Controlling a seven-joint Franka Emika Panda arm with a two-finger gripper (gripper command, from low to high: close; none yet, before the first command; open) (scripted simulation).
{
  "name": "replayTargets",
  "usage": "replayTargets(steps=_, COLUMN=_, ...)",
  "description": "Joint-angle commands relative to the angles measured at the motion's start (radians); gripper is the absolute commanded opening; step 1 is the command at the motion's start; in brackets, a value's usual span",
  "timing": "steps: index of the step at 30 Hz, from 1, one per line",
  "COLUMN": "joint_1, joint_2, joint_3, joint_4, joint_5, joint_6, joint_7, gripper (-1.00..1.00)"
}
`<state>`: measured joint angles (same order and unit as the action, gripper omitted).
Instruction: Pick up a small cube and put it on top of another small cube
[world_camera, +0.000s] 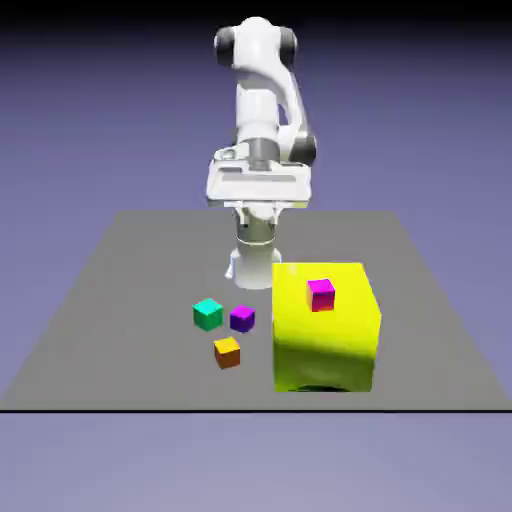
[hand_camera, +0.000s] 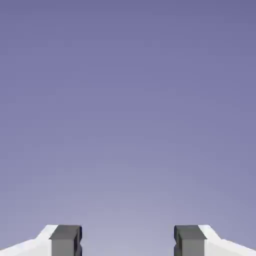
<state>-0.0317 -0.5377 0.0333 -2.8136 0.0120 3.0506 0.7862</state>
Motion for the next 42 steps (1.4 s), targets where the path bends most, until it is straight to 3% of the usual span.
replayTargets(steps=1, joint_1=-0.036, joint_2=0.027, joint_3=0.028, joint_4=-0.003, joint_5=0.01, joint_6=0.011, joint_7=0.038, gripper=0.0)
replayTargets(steps=42, joint_1=-1.522, joint_2=1.126, joint_3=1.16, joint_4=-0.125, joint_5=0.419, joint_6=0.474, joint_7=1.575, gripper=0.0)
